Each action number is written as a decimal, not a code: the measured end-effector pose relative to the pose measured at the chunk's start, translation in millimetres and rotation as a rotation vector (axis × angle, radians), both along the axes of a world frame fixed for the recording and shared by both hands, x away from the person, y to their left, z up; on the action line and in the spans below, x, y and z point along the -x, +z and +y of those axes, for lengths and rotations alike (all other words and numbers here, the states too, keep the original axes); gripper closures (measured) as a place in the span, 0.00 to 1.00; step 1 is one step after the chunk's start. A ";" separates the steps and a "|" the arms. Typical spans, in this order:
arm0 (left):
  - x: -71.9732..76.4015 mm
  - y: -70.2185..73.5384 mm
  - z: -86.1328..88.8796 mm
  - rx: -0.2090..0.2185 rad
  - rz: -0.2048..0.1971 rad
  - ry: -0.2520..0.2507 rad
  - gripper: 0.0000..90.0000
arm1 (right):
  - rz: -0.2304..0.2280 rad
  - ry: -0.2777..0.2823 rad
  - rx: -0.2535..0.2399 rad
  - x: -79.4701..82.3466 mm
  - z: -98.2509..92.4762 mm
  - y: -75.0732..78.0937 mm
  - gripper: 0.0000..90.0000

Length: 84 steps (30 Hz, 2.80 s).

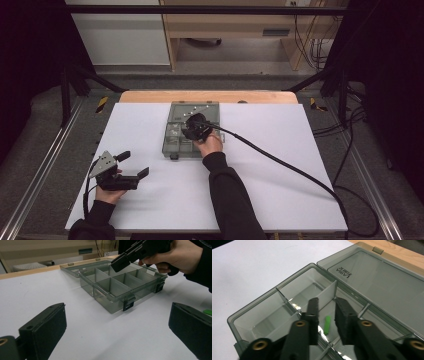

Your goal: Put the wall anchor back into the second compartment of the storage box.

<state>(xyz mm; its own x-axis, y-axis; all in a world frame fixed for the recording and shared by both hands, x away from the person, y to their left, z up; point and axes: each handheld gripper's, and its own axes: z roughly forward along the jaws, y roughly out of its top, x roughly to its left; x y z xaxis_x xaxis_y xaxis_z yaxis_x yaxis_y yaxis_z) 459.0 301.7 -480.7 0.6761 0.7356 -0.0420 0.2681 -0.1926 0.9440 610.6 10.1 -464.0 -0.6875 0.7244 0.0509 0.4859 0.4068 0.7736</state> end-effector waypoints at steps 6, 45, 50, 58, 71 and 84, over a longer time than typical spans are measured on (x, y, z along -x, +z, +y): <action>0.3 0.2 0.2 0.001 -0.001 0.001 0.01 | -0.019 0.007 -0.041 4.3 -3.9 11.7 0.56; 0.3 -0.2 -0.8 -0.009 0.000 0.002 0.01 | -0.173 -0.039 -0.125 111.8 -82.0 50.5 0.00; -0.1 -0.4 -0.8 -0.012 0.001 0.002 0.01 | -0.185 -0.057 -0.139 124.8 -100.6 50.5 0.00; 0.3 -0.4 -1.3 -0.017 0.000 0.002 0.01 | -0.171 -0.069 -0.174 144.2 -119.1 42.6 0.00; 0.4 -0.4 -1.6 -0.018 -0.001 0.003 0.01 | -0.109 -0.062 -0.161 167.0 -121.8 15.6 0.01; 1.2 0.3 -1.0 -0.016 -0.004 0.005 0.01 | -0.016 -0.057 -0.133 177.8 -113.5 -11.1 0.07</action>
<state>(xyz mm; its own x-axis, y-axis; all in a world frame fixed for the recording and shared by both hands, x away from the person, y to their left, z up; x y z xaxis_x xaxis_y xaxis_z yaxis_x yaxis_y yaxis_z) 457.8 300.7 -480.4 0.6723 0.7398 -0.0273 0.2652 -0.2062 0.9419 432.8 -103.4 -475.1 -0.6470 0.7498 0.1384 0.4926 0.2725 0.8265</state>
